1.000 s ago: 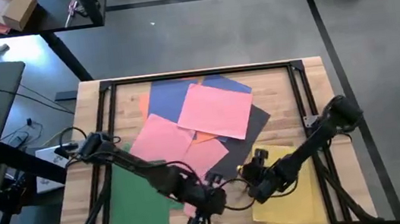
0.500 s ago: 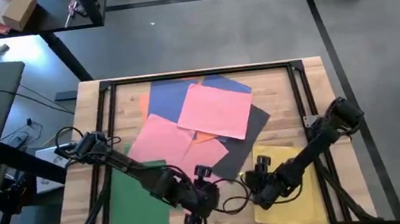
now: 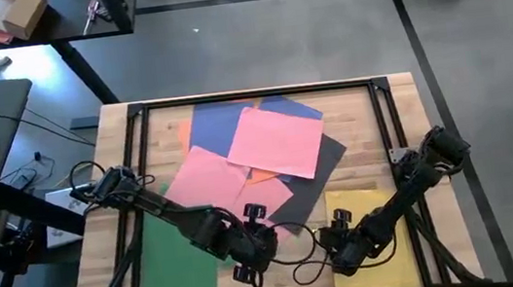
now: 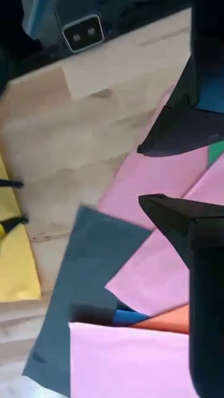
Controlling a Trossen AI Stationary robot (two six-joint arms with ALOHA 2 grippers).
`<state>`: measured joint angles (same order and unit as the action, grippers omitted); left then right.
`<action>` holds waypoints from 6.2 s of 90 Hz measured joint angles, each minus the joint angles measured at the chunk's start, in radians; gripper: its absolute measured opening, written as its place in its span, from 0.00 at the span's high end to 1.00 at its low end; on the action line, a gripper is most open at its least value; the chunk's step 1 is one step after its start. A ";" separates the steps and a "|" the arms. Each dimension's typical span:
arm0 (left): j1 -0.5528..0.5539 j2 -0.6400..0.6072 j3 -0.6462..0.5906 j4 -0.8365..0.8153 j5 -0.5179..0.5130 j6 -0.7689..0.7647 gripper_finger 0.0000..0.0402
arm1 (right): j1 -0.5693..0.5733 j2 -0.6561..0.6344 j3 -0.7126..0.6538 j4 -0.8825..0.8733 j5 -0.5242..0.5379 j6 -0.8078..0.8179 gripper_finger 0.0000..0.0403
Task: Organize paper
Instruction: Stack the yellow paper on top of the other yellow paper to the bottom right of the table, then move the pink paper to the top right of the table
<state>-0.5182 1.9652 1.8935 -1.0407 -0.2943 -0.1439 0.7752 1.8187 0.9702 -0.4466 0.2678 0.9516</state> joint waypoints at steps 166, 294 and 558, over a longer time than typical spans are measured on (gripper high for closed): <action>0.761 -0.485 -1.147 1.117 0.269 0.048 0.62 | -0.744 -0.248 -0.202 0.305 0.008 -0.930 0.44; 0.795 -0.095 -1.144 1.336 0.332 0.084 0.58 | -0.769 -0.095 -0.083 0.108 0.058 -1.088 0.68; 0.682 -0.006 -0.827 0.930 -0.014 -0.002 0.58 | -0.784 -0.234 -0.235 0.103 0.090 0.220 0.86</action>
<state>0.1635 1.9587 1.0660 -0.1110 -0.3088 -0.1461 -0.0088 1.5849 0.7357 -0.3439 0.3579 1.1720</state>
